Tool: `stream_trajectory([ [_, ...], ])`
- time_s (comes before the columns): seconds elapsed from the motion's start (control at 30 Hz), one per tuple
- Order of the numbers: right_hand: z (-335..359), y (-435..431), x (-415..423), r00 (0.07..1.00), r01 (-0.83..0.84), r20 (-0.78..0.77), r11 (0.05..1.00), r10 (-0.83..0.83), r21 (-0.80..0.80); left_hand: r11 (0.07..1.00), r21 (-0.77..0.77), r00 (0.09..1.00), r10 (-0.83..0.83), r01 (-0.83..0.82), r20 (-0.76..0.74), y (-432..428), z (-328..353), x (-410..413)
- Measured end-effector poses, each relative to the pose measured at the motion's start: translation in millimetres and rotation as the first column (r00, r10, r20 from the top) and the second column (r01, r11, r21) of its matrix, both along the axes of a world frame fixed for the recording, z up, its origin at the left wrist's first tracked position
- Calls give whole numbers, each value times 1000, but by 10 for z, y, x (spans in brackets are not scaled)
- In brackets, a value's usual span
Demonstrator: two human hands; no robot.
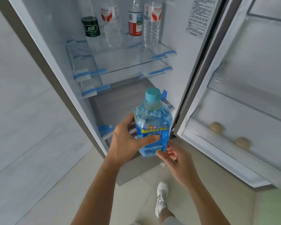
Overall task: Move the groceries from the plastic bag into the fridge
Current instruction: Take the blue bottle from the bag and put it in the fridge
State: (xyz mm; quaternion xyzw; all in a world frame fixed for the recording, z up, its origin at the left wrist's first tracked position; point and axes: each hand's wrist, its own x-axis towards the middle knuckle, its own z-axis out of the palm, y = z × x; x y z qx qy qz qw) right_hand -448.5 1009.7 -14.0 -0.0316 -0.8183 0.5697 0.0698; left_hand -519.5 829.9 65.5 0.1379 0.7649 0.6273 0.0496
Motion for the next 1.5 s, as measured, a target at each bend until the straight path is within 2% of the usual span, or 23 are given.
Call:
stream_trajectory([
  [0.27,100,398,-934,990,-135,-35,991,134,-17,992,19,992,124,-123,-18,324,193,-646],
  [0.53,402,582,-1685,969,-216,-136,975,209,-43,972,82,973,226,-221,-53,503,503,-1165],
  [0.67,587,486,-1931,955,-247,-192,964,225,-97,968,90,966,243,-234,-95,410,725,-1336],
  [0.83,858,315,-2254,937,-234,-282,969,205,-74,973,75,955,228,-217,-190,255,1096,-1573],
  [1.0,1170,148,-2582,917,-238,-334,971,218,-20,972,88,939,235,-220,-252,87,1393,-1875],
  [1.17,1448,53,-2964,899,-220,-357,967,253,129,970,80,916,243,-229,-320,-26,1564,-2201],
  [1.37,1573,-13,-3498,896,-235,-316,937,312,260,954,116,889,300,-277,-345,-117,1576,-2626],
  [1.5,1557,-46,-3833,901,-241,-245,884,357,401,947,92,898,320,-307,-301,-168,1520,-2942],
])
